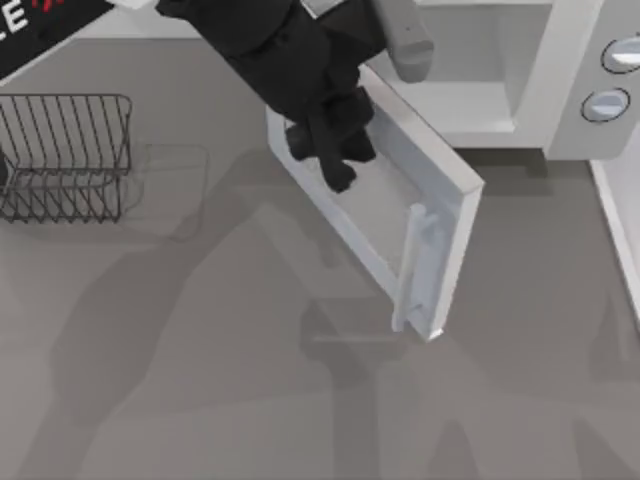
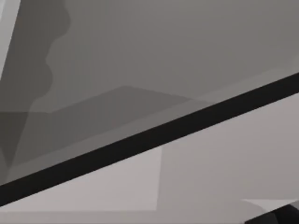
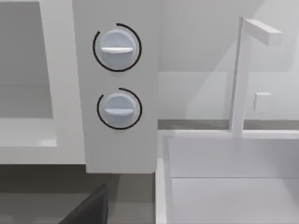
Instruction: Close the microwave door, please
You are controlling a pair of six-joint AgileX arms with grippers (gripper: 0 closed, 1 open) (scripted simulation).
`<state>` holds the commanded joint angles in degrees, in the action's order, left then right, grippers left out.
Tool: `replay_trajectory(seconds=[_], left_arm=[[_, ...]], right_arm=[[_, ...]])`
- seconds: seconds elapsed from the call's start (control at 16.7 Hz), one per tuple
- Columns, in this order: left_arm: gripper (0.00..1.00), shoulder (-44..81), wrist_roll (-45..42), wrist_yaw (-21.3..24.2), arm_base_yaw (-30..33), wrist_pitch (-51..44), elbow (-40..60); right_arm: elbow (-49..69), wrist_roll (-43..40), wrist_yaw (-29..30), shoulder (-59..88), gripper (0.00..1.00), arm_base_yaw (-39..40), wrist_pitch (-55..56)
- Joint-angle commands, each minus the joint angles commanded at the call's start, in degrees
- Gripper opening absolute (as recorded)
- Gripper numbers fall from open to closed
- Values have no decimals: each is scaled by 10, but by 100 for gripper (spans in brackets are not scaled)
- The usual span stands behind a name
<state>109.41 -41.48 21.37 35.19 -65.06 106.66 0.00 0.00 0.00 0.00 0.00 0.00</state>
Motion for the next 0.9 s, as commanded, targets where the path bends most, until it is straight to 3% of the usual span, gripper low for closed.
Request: replay_trajectory(seconds=[0.9], left_arm=[[0, 30, 27, -5, 27, -10, 30]], right_arm=[[0, 0, 0, 0, 100, 0, 0]])
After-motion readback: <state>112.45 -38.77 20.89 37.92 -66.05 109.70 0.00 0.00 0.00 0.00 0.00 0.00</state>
